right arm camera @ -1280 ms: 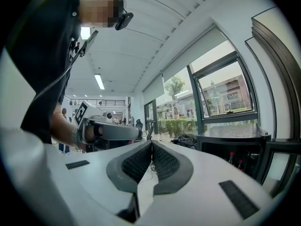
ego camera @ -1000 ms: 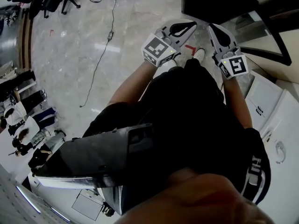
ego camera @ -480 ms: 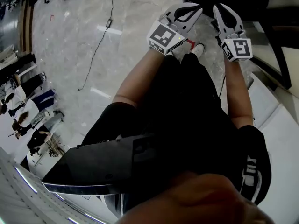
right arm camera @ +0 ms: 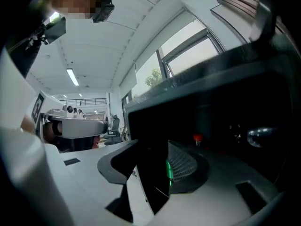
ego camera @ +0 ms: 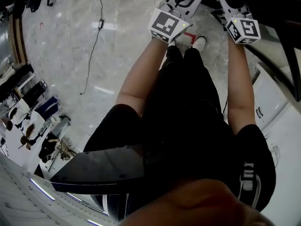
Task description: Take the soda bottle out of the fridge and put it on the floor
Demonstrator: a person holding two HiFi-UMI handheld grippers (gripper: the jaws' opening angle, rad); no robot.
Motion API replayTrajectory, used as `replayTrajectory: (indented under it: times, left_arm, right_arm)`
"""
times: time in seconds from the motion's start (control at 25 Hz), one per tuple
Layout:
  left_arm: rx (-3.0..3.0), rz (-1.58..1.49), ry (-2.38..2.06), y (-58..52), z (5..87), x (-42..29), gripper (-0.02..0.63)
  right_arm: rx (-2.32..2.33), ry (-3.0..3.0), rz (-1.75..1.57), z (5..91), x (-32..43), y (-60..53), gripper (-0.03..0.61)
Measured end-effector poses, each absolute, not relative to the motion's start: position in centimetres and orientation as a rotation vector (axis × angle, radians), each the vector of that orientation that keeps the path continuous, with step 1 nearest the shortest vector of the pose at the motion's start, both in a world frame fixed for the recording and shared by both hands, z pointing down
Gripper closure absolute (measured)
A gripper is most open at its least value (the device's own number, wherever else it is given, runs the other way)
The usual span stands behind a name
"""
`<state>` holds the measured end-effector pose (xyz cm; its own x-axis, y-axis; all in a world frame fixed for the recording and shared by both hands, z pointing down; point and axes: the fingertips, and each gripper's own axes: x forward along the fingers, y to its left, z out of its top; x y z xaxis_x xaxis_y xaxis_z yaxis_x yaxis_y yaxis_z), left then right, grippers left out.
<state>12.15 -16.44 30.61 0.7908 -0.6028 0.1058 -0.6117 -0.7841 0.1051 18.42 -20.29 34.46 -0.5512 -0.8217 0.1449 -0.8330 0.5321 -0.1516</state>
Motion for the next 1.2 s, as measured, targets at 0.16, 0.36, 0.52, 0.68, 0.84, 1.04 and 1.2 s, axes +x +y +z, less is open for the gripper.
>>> replayTrajectory:
  times: [0.16, 0.36, 0.52, 0.68, 0.84, 1.04, 1.2]
  left_arm:
    - [2.850, 0.075, -0.966, -19.4, 34.8, 12.6, 0.615]
    - [2.818, 0.005, -0.977, -21.6, 39.5, 13.1, 0.615]
    - [2.803, -0.051, -0.975, -23.2, 41.5, 13.6, 0.615]
    - [2.808, -0.052, -0.977, -24.3, 42.5, 14.3, 0.615]
    - [2.801, -0.038, -0.970, -25.4, 43.2, 14.6, 0.615]
    - [2.815, 0.017, -0.958, -26.1, 43.7, 15.4, 0.615]
    - [2.813, 0.022, -0.943, -26.2, 44.1, 15.9, 0.615]
  right_arm:
    - [1.586, -2.671, 0.325, 38.4, 19.8, -24.0, 0.388]
    - [1.741, -2.602, 0.338, 42.7, 21.0, -26.5, 0.337]
    - [1.822, -2.519, 0.267, 44.3, 22.2, -28.6, 0.297]
    - [1.887, -2.448, 0.216, 45.2, 23.6, -30.2, 0.262]
    - [1.890, -2.423, 0.215, 45.5, 24.0, -32.4, 0.245]
    - [1.860, -2.407, 0.201, 45.8, 24.1, -34.8, 0.235]
    - [1.844, -2.405, 0.195, 46.0, 24.0, -36.3, 0.235]
